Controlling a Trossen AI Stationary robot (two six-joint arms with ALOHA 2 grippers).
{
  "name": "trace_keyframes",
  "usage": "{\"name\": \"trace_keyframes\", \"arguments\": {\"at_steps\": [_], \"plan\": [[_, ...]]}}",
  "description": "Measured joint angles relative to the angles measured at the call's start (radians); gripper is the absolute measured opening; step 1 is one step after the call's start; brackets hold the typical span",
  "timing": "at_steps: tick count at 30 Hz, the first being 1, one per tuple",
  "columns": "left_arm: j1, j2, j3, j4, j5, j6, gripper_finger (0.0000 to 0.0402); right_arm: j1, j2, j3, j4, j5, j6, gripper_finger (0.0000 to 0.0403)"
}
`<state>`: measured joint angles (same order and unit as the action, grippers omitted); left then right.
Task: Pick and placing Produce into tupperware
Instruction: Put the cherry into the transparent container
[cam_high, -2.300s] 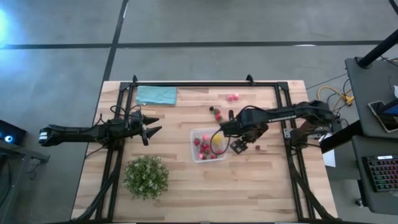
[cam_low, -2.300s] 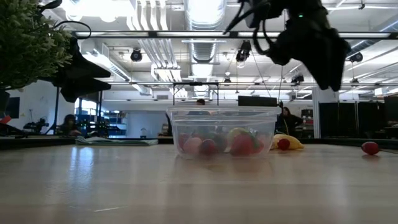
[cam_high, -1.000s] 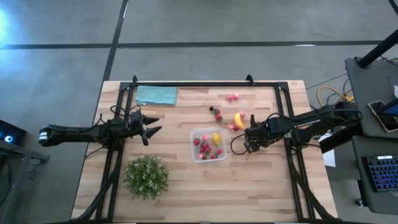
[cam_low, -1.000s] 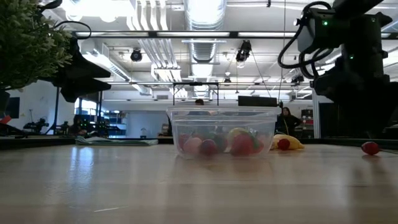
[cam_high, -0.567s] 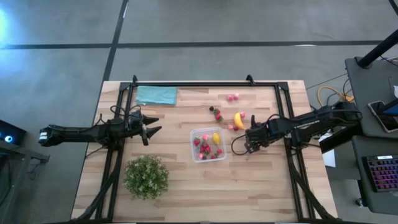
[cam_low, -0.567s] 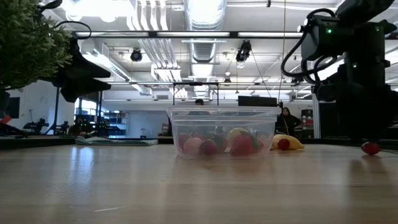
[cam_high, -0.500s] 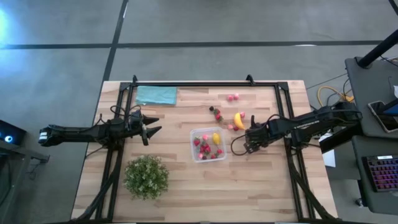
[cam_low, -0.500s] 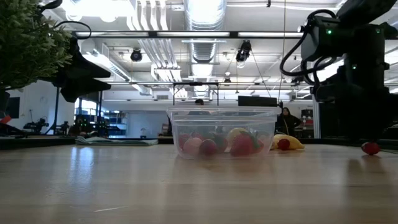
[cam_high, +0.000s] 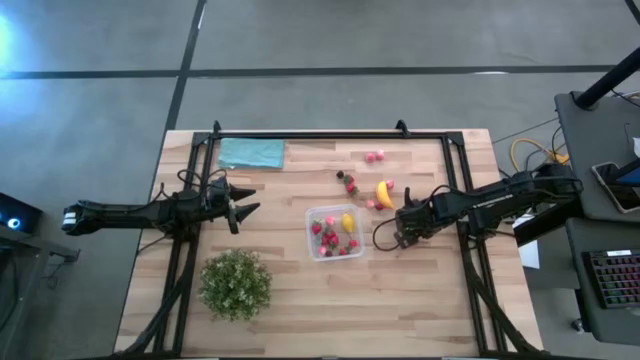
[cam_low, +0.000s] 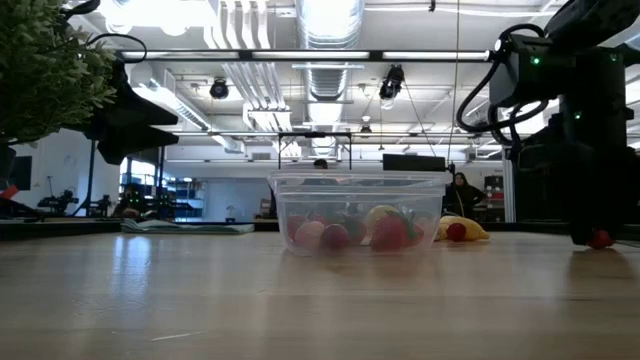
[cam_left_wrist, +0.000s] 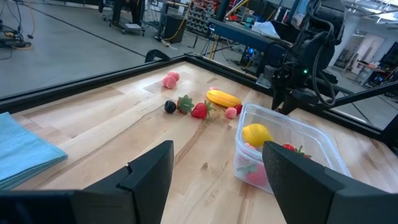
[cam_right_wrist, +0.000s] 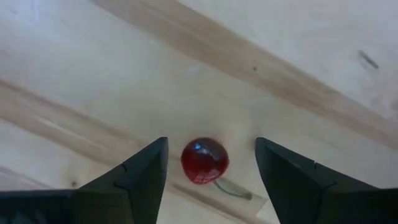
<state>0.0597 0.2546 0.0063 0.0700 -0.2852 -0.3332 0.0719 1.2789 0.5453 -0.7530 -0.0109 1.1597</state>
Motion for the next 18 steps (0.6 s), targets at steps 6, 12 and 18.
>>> {"name": "trace_keyframes", "arguments": {"at_steps": [6, 12, 18], "plan": [[0.000, 0.000, 0.000, 0.000, 0.000, 0.000, 0.0233, 0.000, 0.000, 0.000, 0.000, -0.026, -0.001, 0.0193], [0.000, 0.000, 0.000, 0.000, 0.000, 0.000, 0.0233, 0.000, 0.000, 0.000, 0.000, -0.024, -0.001, 0.0151], [0.000, 0.000, 0.000, 0.000, 0.000, 0.000, 0.0233, 0.000, 0.000, 0.000, 0.002, -0.022, 0.003, 0.0113]]}}
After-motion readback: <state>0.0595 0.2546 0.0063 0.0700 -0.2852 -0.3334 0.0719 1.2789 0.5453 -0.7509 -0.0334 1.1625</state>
